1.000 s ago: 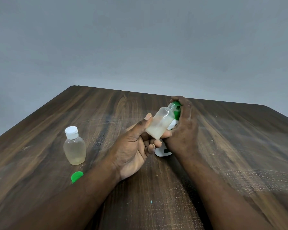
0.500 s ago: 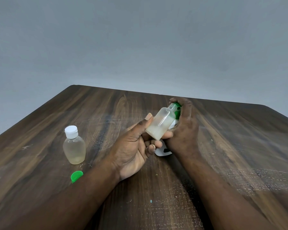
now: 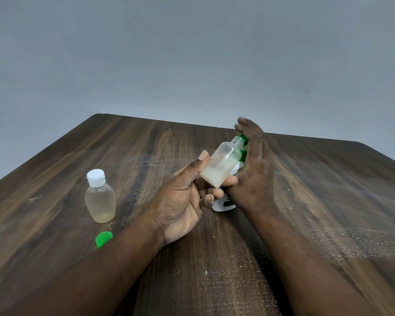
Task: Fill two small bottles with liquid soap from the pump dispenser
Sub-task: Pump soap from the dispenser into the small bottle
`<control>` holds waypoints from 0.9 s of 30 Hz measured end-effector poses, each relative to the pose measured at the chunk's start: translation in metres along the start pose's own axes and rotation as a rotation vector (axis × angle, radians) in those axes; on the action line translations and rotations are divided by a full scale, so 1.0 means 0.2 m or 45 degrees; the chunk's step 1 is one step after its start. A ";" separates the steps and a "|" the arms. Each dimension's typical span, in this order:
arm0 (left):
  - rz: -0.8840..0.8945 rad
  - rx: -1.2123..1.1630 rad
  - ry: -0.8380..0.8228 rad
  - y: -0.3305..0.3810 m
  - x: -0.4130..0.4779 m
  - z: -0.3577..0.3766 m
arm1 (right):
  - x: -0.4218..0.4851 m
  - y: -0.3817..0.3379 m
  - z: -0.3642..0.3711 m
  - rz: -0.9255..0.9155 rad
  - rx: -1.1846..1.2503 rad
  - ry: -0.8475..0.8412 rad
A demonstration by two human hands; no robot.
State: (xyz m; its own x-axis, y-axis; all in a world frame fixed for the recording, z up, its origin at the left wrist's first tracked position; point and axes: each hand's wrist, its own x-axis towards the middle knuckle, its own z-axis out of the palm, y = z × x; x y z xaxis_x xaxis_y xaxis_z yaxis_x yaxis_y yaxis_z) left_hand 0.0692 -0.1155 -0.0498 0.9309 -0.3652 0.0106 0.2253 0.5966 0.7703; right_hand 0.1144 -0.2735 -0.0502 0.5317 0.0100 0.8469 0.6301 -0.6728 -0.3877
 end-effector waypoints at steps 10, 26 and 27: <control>0.002 -0.005 -0.009 0.00 0.00 0.01 | 0.00 0.03 0.01 0.060 0.022 -0.022; -0.015 0.009 -0.003 -0.01 0.01 0.00 | -0.02 0.04 0.03 0.086 0.037 -0.032; -0.013 0.011 -0.001 -0.01 0.01 0.00 | -0.02 0.04 0.03 0.084 0.039 -0.035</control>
State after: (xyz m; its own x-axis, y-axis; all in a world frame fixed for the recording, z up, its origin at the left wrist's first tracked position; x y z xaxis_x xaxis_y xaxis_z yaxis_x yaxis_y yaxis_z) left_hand 0.0701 -0.1172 -0.0508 0.9284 -0.3716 0.0030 0.2323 0.5867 0.7758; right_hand 0.1211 -0.2739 -0.0589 0.5881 -0.0131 0.8087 0.6099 -0.6495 -0.4541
